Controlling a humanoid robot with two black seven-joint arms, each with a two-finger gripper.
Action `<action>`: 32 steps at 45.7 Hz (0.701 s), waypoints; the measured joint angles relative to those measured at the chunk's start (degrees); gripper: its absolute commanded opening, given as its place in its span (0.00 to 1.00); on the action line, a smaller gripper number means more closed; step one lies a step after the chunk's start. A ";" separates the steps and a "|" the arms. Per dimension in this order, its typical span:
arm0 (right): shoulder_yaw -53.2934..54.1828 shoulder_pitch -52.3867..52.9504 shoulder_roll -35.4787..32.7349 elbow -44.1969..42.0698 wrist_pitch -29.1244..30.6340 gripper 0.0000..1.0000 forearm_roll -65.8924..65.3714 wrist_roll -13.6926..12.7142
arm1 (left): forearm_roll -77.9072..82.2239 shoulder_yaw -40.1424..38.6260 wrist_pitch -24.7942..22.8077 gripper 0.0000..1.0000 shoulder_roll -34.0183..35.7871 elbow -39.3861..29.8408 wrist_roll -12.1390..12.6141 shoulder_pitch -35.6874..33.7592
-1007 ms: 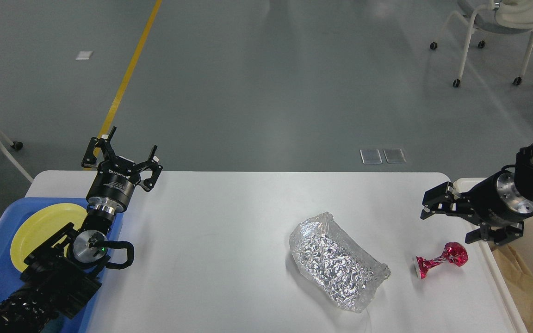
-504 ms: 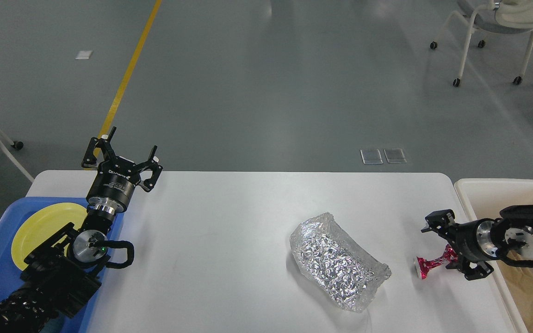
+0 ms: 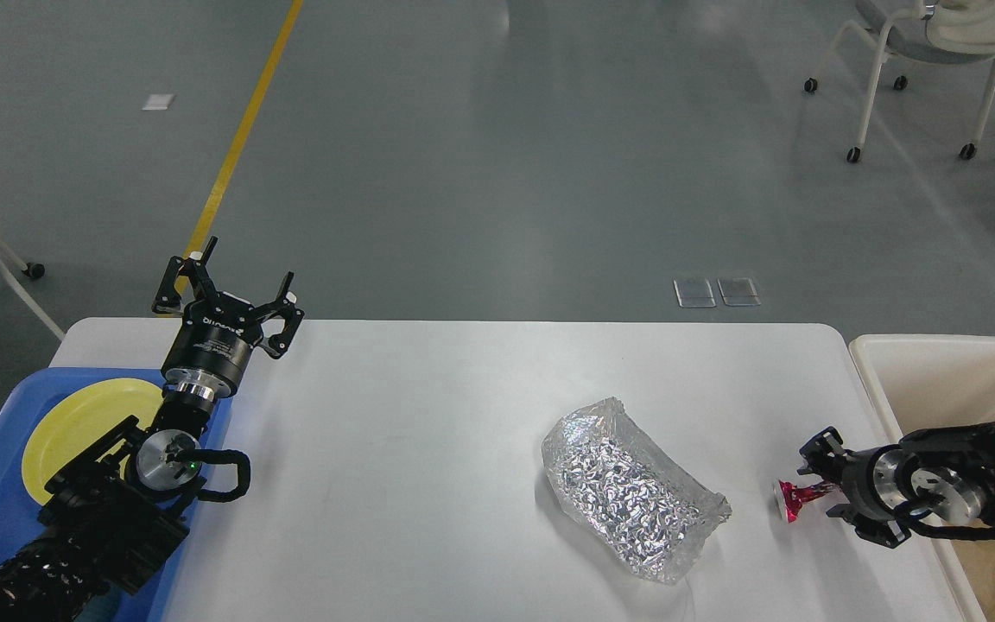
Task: Tidy desktop
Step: 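Grasp the pink-red object with the right gripper, then lift the pink-red object and drop it into the white bin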
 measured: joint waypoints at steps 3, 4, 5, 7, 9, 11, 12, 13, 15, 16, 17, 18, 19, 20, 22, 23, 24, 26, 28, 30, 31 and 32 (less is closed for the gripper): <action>0.27 0.32 0.02 0.23 -0.22 0.00 0.00 0.00 | 0.00 0.00 0.00 0.97 0.00 0.00 0.00 0.00; 0.32 0.39 0.02 0.28 -0.29 0.00 0.00 0.00 | 0.00 0.00 0.00 0.97 0.00 0.00 0.00 0.00; 0.37 0.46 0.02 0.33 -0.37 0.00 0.00 0.00 | 0.00 0.00 0.00 0.97 0.00 0.00 0.00 0.00; 0.41 0.58 0.01 0.43 -0.45 0.00 0.00 -0.01 | 0.00 0.00 0.00 0.97 0.00 0.00 0.00 0.00; 0.42 0.66 -0.02 0.55 -0.47 0.00 0.00 -0.01 | 0.00 0.00 0.00 0.97 0.00 0.00 0.00 0.00; 0.42 0.71 -0.03 0.63 -0.48 0.00 0.00 -0.01 | 0.00 0.00 0.00 0.97 0.00 0.00 0.00 0.00; 0.43 0.73 -0.04 0.66 -0.48 0.00 0.00 -0.02 | 0.00 0.00 0.00 0.97 0.00 0.00 0.00 0.00; 0.43 0.74 -0.05 0.68 -0.48 0.00 0.01 -0.03 | 0.00 0.00 0.00 0.97 0.00 0.00 0.00 0.00; 0.43 0.76 -0.10 0.74 -0.48 0.00 -0.03 -0.04 | 0.00 0.00 0.00 0.97 0.00 0.00 0.00 0.00; 0.43 0.78 -0.11 0.77 -0.47 0.00 -0.03 -0.04 | 0.00 0.00 0.00 0.97 0.00 0.00 0.00 0.00; 0.43 0.81 -0.13 0.81 -0.46 0.00 -0.04 -0.05 | 0.00 0.00 0.00 0.97 0.00 0.00 0.00 0.00; 0.43 0.84 -0.14 0.88 -0.45 0.00 -0.06 -0.05 | 0.00 0.00 0.00 0.97 0.00 0.00 0.00 0.00; 0.43 0.88 -0.17 1.03 -0.44 0.00 -0.08 -0.05 | 0.00 0.00 0.00 0.97 0.00 0.00 0.00 0.00; 0.43 0.96 -0.20 1.23 -0.43 0.00 -0.09 -0.06 | 0.00 0.00 0.00 0.97 0.00 0.00 0.00 0.00; 0.29 1.41 -0.33 1.96 -0.34 0.00 -0.16 -0.06 | 0.00 0.00 0.00 0.97 0.00 0.00 0.00 0.00; 0.14 1.81 -0.42 2.43 -0.29 0.00 -0.30 -0.06 | 0.00 0.00 0.00 0.97 0.00 0.00 0.00 0.00; -0.06 2.39 -0.52 3.01 -0.24 0.00 -0.50 -0.06 | 0.00 0.00 0.00 0.97 0.00 0.00 0.00 0.00; -0.63 4.46 -0.85 4.52 -0.08 0.00 -1.00 -0.06 | 0.00 0.00 0.00 0.97 0.00 0.00 0.00 0.00; -1.64 7.43 -1.31 6.17 0.19 0.00 -1.65 -0.06 | 0.00 0.00 0.00 0.97 0.00 0.00 0.00 0.00; -3.83 12.16 -1.73 8.40 0.56 0.00 -2.85 -0.05 | 0.00 0.00 0.00 0.97 0.00 0.00 0.00 0.00; -5.22 14.82 -1.81 9.64 0.83 0.00 -3.59 -0.05 | 0.00 0.00 0.00 0.97 0.00 0.00 0.00 0.00; -7.32 18.51 -1.79 11.32 1.32 0.00 -4.73 -0.02 | 0.00 0.00 0.00 0.97 0.00 0.00 0.00 0.00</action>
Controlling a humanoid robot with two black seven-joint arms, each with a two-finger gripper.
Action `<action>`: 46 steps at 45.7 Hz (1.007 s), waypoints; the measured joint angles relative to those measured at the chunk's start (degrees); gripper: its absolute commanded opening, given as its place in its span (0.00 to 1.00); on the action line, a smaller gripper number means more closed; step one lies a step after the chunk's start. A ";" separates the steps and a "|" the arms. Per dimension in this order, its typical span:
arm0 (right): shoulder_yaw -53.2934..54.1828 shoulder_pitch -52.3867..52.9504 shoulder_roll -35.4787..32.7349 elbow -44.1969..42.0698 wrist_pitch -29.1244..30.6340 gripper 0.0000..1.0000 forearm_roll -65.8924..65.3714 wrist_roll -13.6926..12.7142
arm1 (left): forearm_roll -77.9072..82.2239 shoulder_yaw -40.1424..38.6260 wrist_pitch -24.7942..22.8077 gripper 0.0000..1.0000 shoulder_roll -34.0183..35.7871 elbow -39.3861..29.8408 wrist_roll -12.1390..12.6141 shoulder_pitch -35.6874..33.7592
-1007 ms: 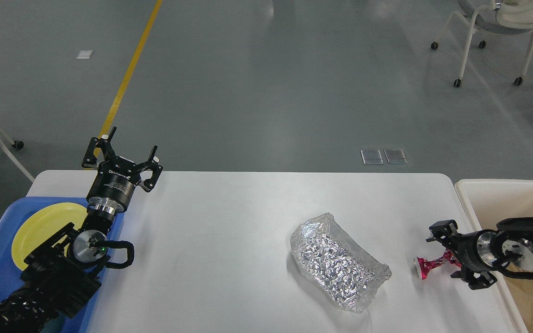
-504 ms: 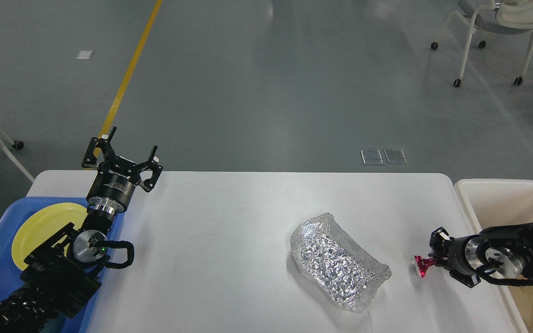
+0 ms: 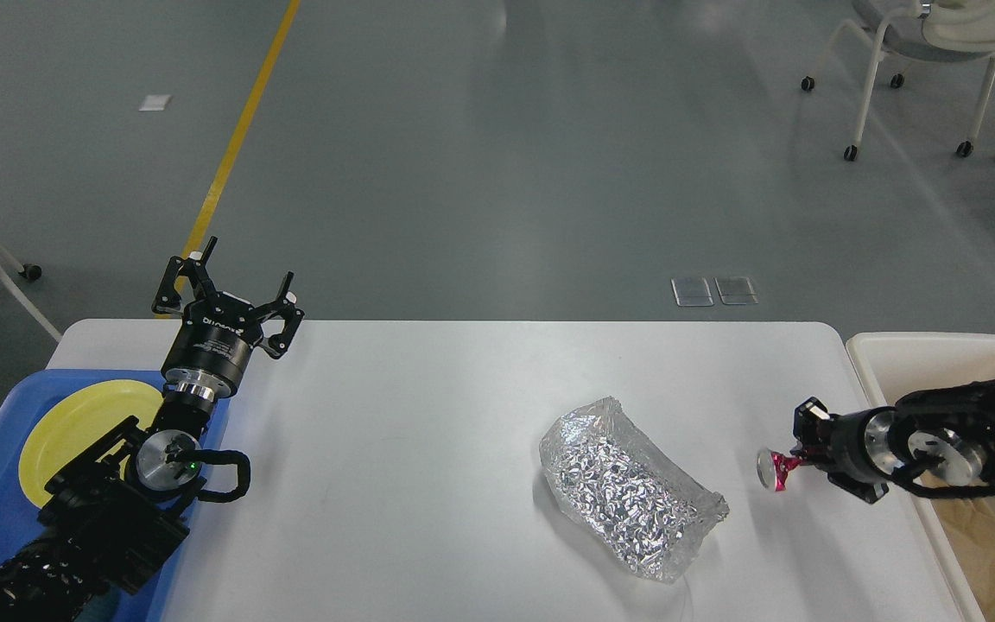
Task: Tidy desktop
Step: 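Lift the pink-red object and drop it into the white bin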
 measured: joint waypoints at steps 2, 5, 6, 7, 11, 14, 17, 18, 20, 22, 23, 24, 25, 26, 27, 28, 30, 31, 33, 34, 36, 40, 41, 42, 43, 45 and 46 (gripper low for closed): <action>-3.48 6.58 0.40 2.89 1.26 0.00 -2.06 0.03 | 0.00 0.00 0.00 0.97 0.00 0.00 0.00 0.00; -9.56 20.19 2.49 8.96 5.98 0.00 -6.15 0.13 | 0.01 0.00 0.00 0.97 0.00 0.00 0.00 0.00; -10.75 23.69 3.13 10.53 7.69 0.00 -7.09 0.14 | 0.00 0.00 0.00 0.97 0.00 0.01 0.00 0.00; -11.73 27.21 3.82 12.18 9.71 0.00 -7.97 0.13 | 0.00 0.00 0.00 0.97 0.00 0.01 0.00 -0.01; -13.43 40.81 6.57 19.02 19.44 0.00 -10.45 0.17 | 0.00 0.00 0.00 0.97 0.00 0.01 0.00 0.00; -13.03 48.27 8.37 23.76 25.17 0.00 -11.12 0.15 | 0.00 0.00 0.00 0.97 0.00 0.01 0.00 0.00; -12.31 52.87 9.61 27.99 27.71 0.00 -11.23 0.11 | 0.00 0.00 0.00 0.97 0.00 0.01 0.00 0.00; -12.21 53.82 9.87 29.18 28.03 0.00 -11.23 0.09 | 0.00 0.00 0.00 0.97 0.00 0.01 0.00 0.00; -12.24 54.68 9.96 30.36 28.07 0.00 -11.23 0.07 | 0.00 0.00 0.00 0.97 0.00 0.01 0.00 0.00; -12.87 54.65 9.71 30.55 27.40 0.00 -11.23 0.04 | 0.00 0.00 0.00 0.97 0.00 0.01 0.00 0.00; -13.45 54.12 9.35 30.19 26.81 0.00 -11.26 0.03 | 0.00 0.00 0.00 0.97 0.00 0.01 0.00 0.00; -14.19 53.27 8.88 29.53 26.11 0.00 -11.32 0.01 | 0.00 0.00 0.00 0.97 0.00 0.01 0.00 0.00; -15.28 51.76 8.13 28.39 25.11 0.00 -11.40 0.00 | 0.00 0.00 0.00 0.97 0.00 0.01 0.00 0.00; -16.21 50.17 7.42 27.14 24.18 0.00 -11.49 -0.01 | 0.01 0.00 0.00 0.97 0.00 0.01 0.00 0.00; -17.12 48.30 6.61 25.54 23.16 0.00 -11.57 -0.01 | 0.00 0.00 0.00 0.97 0.01 0.01 0.00 0.00; -18.12 45.68 5.57 23.23 21.85 0.00 -11.66 -0.03 | 0.00 0.00 0.00 0.97 0.01 0.01 0.00 0.00; -19.23 40.41 3.81 18.40 19.79 0.00 -11.75 -0.01 | 0.00 0.00 0.00 0.97 0.01 0.01 0.00 0.00; -19.67 36.63 2.77 14.94 18.50 0.00 -11.79 -0.02 | 0.00 0.00 0.00 0.97 0.01 0.01 0.00 0.00; -20.00 29.58 1.34 8.46 16.39 0.00 -11.84 0.00 | 0.00 0.00 0.00 0.97 0.01 0.01 0.00 -0.01; -20.04 25.93 0.79 5.07 15.35 0.00 -11.86 0.00 | 0.00 0.00 0.00 0.97 0.01 0.01 0.00 -0.01; -19.64 15.91 -0.21 -4.88 12.47 0.00 -11.80 0.03 | 0.00 0.00 0.00 0.97 0.01 0.01 0.00 -0.01; -16.69 0.59 -0.68 -20.14 8.08 0.00 -11.18 0.08 | 0.00 0.00 0.00 0.97 0.01 0.01 0.00 -0.01; -15.24 -3.89 -0.70 -24.54 6.72 0.00 -11.06 0.09 | 0.01 0.00 0.00 0.97 0.00 0.01 0.00 0.00; -13.88 -7.50 -0.67 -27.91 5.68 0.00 -10.98 0.09 | 0.00 0.00 0.00 0.97 0.00 0.00 0.00 -0.01; -12.37 -11.10 -0.59 -31.15 4.68 0.00 -10.90 0.09 | 0.00 0.00 0.00 0.97 0.00 0.01 0.00 -0.01; -8.58 -18.72 -0.27 -37.82 2.82 0.23 -10.80 0.07 | -0.01 0.00 0.00 0.97 0.01 0.00 0.00 -0.01; -6.73 -21.79 -0.06 -40.72 2.21 0.68 -10.79 0.07 | -0.01 0.00 0.00 0.97 0.01 0.00 0.00 -0.01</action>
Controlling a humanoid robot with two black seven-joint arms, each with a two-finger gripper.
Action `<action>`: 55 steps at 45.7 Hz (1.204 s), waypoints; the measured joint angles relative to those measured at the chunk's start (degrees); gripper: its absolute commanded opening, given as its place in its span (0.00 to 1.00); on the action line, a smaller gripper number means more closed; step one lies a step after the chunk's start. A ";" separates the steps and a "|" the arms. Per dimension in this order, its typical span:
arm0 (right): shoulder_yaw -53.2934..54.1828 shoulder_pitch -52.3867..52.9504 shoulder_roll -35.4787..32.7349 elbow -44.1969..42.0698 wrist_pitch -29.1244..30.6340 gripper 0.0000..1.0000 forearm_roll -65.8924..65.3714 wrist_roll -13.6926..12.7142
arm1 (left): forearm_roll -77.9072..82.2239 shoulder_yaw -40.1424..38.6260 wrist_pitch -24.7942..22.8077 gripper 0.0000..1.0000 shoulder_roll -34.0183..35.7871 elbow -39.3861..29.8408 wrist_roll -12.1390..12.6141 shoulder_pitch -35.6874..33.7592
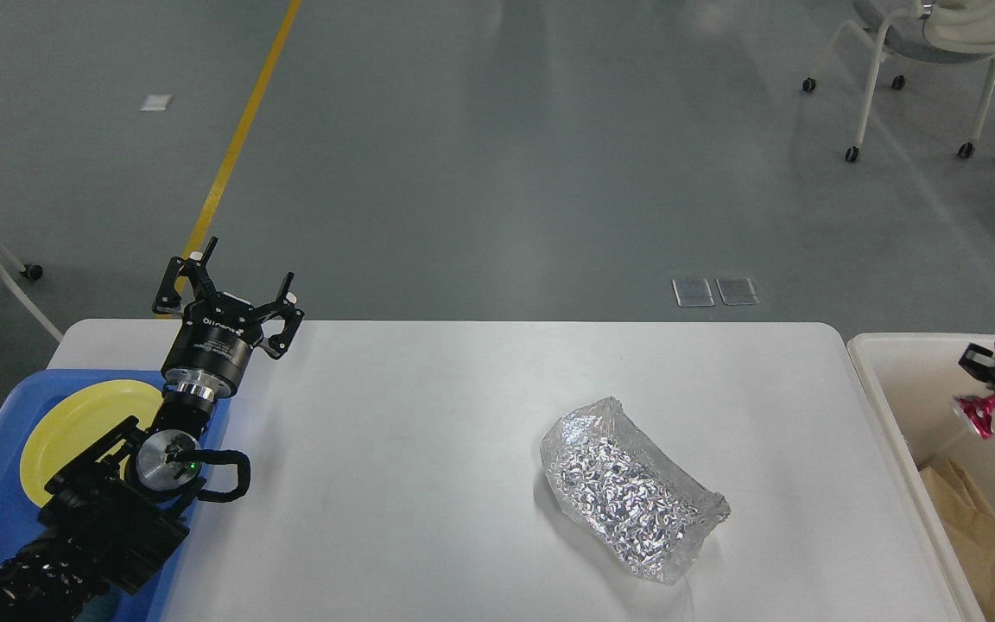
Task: Tidy desktop
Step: 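Lift the pink-red object and drop it into the white bin, then move the right gripper down to the foil-wrapped item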
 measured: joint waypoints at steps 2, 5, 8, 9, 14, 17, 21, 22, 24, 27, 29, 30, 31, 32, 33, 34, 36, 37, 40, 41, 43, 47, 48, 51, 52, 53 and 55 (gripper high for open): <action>3.99 -6.26 0.76 -6.31 -0.94 1.00 0.01 -0.04 | 0.01 0.00 0.00 0.97 0.00 0.00 0.00 0.00; 9.25 -13.45 2.87 -13.76 -1.28 1.00 0.04 -0.09 | 0.02 0.00 0.00 0.97 0.00 0.00 0.00 0.00; 12.99 -18.34 4.96 -18.85 -1.42 1.00 0.03 -0.13 | 0.01 0.00 0.00 0.97 0.00 0.00 0.00 0.00; 13.86 -19.37 5.43 -19.78 -1.42 1.00 0.03 -0.13 | 0.01 0.00 0.00 0.97 0.00 0.00 0.00 0.00; 16.22 -21.97 6.63 -21.77 -1.49 1.00 0.03 -0.12 | 0.01 0.00 0.00 0.97 0.00 0.00 0.00 0.00; 16.55 -22.20 6.81 -22.09 -1.58 1.00 0.03 -0.13 | 0.01 0.00 0.00 0.97 0.00 0.00 0.00 0.00; 16.66 -21.49 6.91 -22.37 -1.62 1.00 0.03 -0.13 | 0.01 0.00 0.00 0.97 0.00 0.00 0.00 0.00; 16.67 -20.91 6.98 -22.43 -1.62 1.00 0.03 -0.13 | 0.01 0.00 0.00 0.97 0.00 0.00 0.00 0.00; 16.67 -19.31 7.14 -22.44 -1.58 1.00 0.03 -0.12 | 0.01 0.00 0.00 0.97 0.00 0.00 0.00 0.00; 16.68 -14.98 7.36 -22.44 -0.96 1.00 0.03 -0.11 | 0.01 0.00 0.00 0.97 0.00 0.00 0.00 0.00; 16.68 -12.26 7.66 -22.36 -0.33 1.00 0.02 -0.11 | 0.02 0.01 0.00 0.97 0.00 0.00 0.00 0.00; 16.68 -10.54 8.03 -22.19 0.17 1.00 0.02 -0.11 | 0.01 0.01 0.00 0.97 0.00 0.00 0.00 0.00; 16.65 -9.06 8.44 -21.98 0.65 1.00 0.02 -0.10 | 0.01 0.01 0.00 0.97 0.00 0.00 0.00 0.00; 16.57 -7.46 8.89 -21.72 1.25 1.00 0.02 -0.08 | 0.01 0.01 0.00 0.97 0.00 0.00 0.00 0.00; 16.46 -5.25 9.37 -21.28 2.18 1.00 0.00 -0.05 | 0.01 0.01 0.00 0.97 0.00 0.00 0.00 0.00; 16.37 -3.36 9.64 -20.83 3.08 1.00 -0.04 -0.04 | 0.02 0.01 0.00 0.97 0.00 0.00 0.00 0.00; 16.19 1.38 9.95 -18.99 5.79 1.00 -0.10 -0.03 | 0.01 0.01 0.00 0.97 0.00 0.00 0.00 0.00; 16.09 3.81 9.97 -17.64 7.39 1.00 -0.12 -0.03 | 0.01 0.01 0.00 0.97 0.00 0.00 0.00 0.00; 15.56 13.81 9.16 -10.04 14.30 1.00 -0.54 0.02 | 0.02 0.01 0.00 0.97 0.00 -0.01 0.00 0.00; 15.35 16.33 8.63 -7.50 15.98 1.00 -0.69 0.02 | 0.01 0.01 0.00 0.97 0.00 -0.01 0.00 0.00; 14.50 22.18 6.86 0.29 19.29 1.00 -0.97 0.00 | -0.01 0.01 0.00 0.97 0.00 -0.01 0.00 0.00; 11.34 34.05 3.50 19.28 22.45 1.00 -2.12 0.00 | 0.00 0.01 0.00 0.97 0.00 -0.01 0.00 0.00; 10.23 37.37 2.99 24.82 22.80 1.00 -2.81 -0.01 | -0.01 0.01 0.00 0.97 0.00 -0.01 0.00 0.00; 7.64 45.26 2.66 38.09 23.15 1.00 -4.89 -0.07 | 0.01 0.01 0.00 0.97 0.00 -0.01 0.00 0.00; 7.00 47.33 2.75 41.51 23.19 1.00 -5.37 -0.07 | 0.01 0.01 0.00 0.97 0.00 -0.01 0.00 0.00; 6.40 49.22 2.94 44.60 23.20 1.00 -5.77 -0.08 | 0.01 0.01 0.00 0.97 0.00 -0.01 0.00 0.00; 5.26 53.02 3.50 50.44 23.29 1.00 -6.46 -0.09 | 0.01 0.01 0.00 0.97 0.00 -0.01 0.00 0.00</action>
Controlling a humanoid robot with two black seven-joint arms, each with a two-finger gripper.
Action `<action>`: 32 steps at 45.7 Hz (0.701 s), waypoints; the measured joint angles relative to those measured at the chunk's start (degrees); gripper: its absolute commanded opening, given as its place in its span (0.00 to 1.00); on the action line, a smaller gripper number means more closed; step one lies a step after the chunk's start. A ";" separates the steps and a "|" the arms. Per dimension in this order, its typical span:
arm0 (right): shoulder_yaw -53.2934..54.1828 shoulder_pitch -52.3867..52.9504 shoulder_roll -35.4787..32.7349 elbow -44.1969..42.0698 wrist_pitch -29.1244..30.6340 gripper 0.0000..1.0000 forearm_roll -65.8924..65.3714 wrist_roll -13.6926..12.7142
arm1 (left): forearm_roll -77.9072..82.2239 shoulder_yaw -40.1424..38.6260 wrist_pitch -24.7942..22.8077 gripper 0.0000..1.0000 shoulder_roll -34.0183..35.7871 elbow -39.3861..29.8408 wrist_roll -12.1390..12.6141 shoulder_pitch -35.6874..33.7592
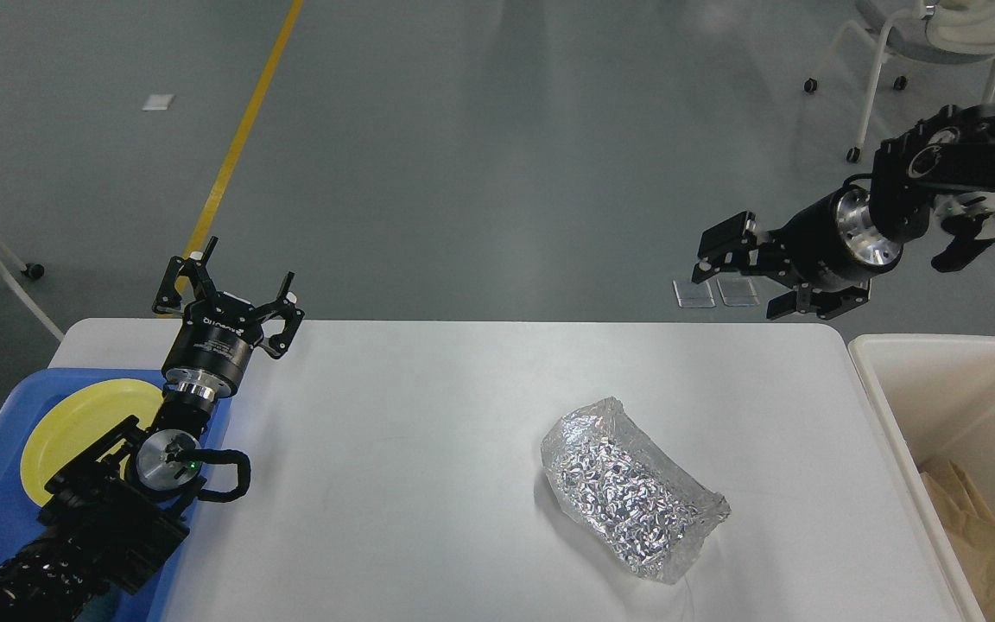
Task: Tidy desktop
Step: 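Move the right gripper down to the foil-wrapped item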
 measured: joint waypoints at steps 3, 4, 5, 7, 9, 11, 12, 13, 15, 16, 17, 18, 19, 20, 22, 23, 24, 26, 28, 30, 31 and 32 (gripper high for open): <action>-2.04 5.47 1.04 7.98 0.27 1.00 -0.70 -0.02 | 0.00 0.00 0.00 0.97 0.00 0.00 0.00 0.00; -2.43 6.37 1.52 9.32 0.27 1.00 -0.75 -0.03 | 0.00 0.00 0.00 0.97 0.00 0.00 0.00 0.00; -2.80 7.17 2.12 10.47 0.27 1.00 -0.77 -0.04 | 0.00 0.00 0.00 0.97 0.01 0.00 0.00 0.00; -3.51 8.21 3.45 12.06 0.13 1.00 -0.75 -0.04 | 0.01 0.00 0.00 0.97 0.01 0.00 0.00 0.00; -4.13 8.12 4.21 12.41 -0.19 1.00 -0.77 -0.08 | 0.00 0.00 0.00 0.97 0.01 0.00 0.00 0.00; -4.67 6.62 4.68 11.95 -0.51 1.00 -0.73 -0.09 | 0.00 -0.01 0.00 0.97 0.01 0.00 0.00 0.00; -4.88 5.45 4.77 11.36 -0.72 1.00 -0.64 -0.09 | 0.00 -0.01 0.00 0.97 0.01 0.00 0.00 0.00; -5.06 4.08 4.79 10.58 -1.00 1.00 -0.54 -0.11 | 0.00 -0.01 0.00 0.97 0.01 0.00 0.00 0.00; -5.28 0.75 4.69 8.45 -1.84 1.00 -0.28 -0.12 | -0.01 -0.01 0.00 0.97 0.01 0.00 0.00 0.00; -5.28 -0.87 4.57 7.29 -2.33 1.00 -0.16 -0.10 | 0.00 -0.01 0.00 0.97 0.01 0.00 0.00 0.00; -5.23 -2.96 4.36 5.77 -2.96 1.00 -0.02 -0.12 | 0.00 -0.01 0.00 0.97 0.01 0.00 0.00 0.00; -5.13 -4.75 4.21 4.52 -3.43 1.00 0.09 -0.11 | 0.00 -0.01 0.00 0.97 0.01 0.00 0.00 0.00; -4.96 -6.59 4.09 3.28 -3.89 1.00 0.23 -0.10 | -0.01 -0.01 0.00 0.97 0.01 0.00 0.00 0.00; -4.74 -8.81 3.99 1.89 -4.34 1.00 0.39 -0.07 | 0.00 -0.01 0.00 0.97 0.01 0.00 0.00 0.00; -4.38 -12.18 3.87 0.06 -4.87 1.00 0.62 -0.04 | 0.00 -0.01 0.00 0.97 0.01 0.00 0.00 0.00; -4.21 -13.69 3.82 -0.64 -5.08 1.00 0.70 -0.04 | 0.00 -0.01 0.00 0.97 0.01 0.00 0.00 0.00; -3.93 -15.35 3.70 -1.30 -5.26 1.00 0.79 -0.03 | 0.00 -0.01 0.00 0.97 0.01 0.00 0.00 0.00; -3.17 -17.79 3.21 -1.99 -5.46 1.00 0.91 -0.02 | 0.00 -0.01 0.00 0.97 0.01 0.00 0.00 0.00; -2.37 -19.47 2.56 -2.22 -5.52 1.00 0.97 -0.02 | 0.00 -0.01 0.00 0.97 0.01 0.00 0.00 0.00; -1.46 -20.94 1.74 -2.25 -5.46 1.00 1.03 0.00 | 0.00 -0.01 0.00 0.97 0.01 0.00 0.00 0.00; -1.17 -21.49 1.36 -2.23 -5.38 1.00 1.05 0.01 | 0.00 -0.01 0.00 0.97 0.01 0.00 0.00 0.00; -0.86 -22.14 0.88 -2.13 -5.25 1.00 1.08 0.04 | 0.00 -0.01 0.00 0.97 0.01 0.00 0.00 0.00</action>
